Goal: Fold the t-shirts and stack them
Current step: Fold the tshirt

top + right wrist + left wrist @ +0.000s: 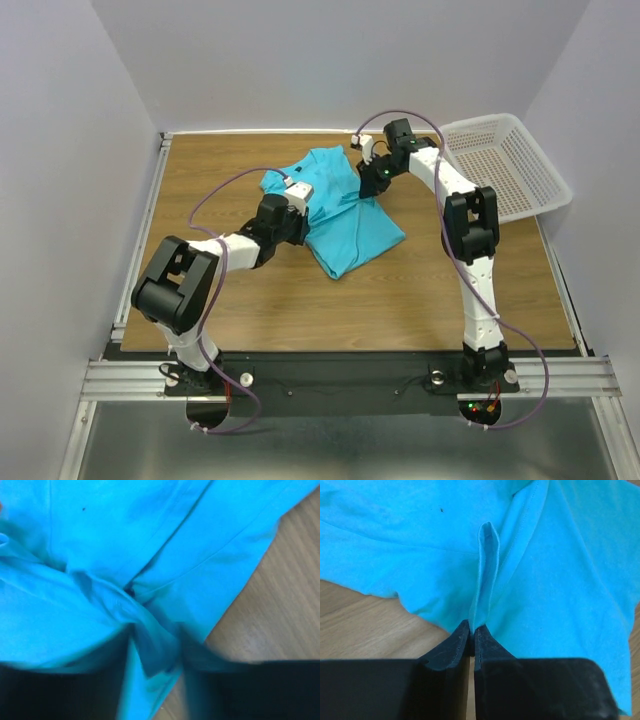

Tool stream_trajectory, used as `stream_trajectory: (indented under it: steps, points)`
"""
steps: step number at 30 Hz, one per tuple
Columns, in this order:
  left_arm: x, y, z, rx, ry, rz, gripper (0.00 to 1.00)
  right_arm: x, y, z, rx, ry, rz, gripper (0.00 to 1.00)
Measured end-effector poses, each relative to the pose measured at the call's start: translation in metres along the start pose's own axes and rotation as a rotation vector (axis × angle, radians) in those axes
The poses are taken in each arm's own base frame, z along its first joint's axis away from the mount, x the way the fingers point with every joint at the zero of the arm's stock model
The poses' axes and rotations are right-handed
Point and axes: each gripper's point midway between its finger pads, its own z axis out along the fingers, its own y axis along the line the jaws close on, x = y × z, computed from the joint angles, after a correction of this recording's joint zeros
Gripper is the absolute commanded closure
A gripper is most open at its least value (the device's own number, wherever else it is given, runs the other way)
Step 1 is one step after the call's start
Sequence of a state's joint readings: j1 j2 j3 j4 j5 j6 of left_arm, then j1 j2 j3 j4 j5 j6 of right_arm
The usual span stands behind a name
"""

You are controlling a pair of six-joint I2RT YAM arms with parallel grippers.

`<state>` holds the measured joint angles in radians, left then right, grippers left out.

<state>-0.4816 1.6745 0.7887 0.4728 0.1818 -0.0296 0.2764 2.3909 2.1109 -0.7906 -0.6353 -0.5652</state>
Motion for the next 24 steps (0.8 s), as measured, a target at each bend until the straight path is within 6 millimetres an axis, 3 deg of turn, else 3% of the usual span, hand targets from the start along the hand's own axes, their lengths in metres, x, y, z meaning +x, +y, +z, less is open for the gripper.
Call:
stream_trajectory:
  steps: [1, 2, 8, 13, 17, 20, 24]
  points:
    - [-0.001, 0.002, 0.0, -0.006, 0.001, -0.001, 0.57, -0.001, 0.0, -0.001, 0.006, 0.0, 0.018, 0.0]
    - [-0.003, 0.004, 0.0, -0.018, 0.0, -0.01, 0.47, -0.003, -0.003, 0.0, 0.017, -0.008, 0.021, 0.0]
    - [-0.037, 0.02, -0.003, -0.121, -0.073, -0.049, 0.4, -0.017, -0.016, 0.0, 0.094, -0.054, 0.104, 0.0]
    - [-0.084, 0.04, -0.027, -0.249, -0.2, -0.07, 0.36, -0.028, -0.025, -0.003, 0.161, -0.111, 0.168, 0.0]
    - [-0.111, 0.054, -0.053, -0.299, -0.276, -0.087, 0.35, -0.033, -0.01, -0.017, 0.126, -0.153, 0.208, 0.0]
    - [-0.123, 0.051, -0.072, -0.268, -0.311, -0.114, 0.35, -0.035, 0.009, -0.03, 0.056, -0.191, 0.202, 0.0]
    - [-0.113, 0.021, -0.094, -0.125, -0.317, -0.197, 0.35, 0.001, 0.042, -0.056, 0.023, -0.164, 0.143, 0.01]
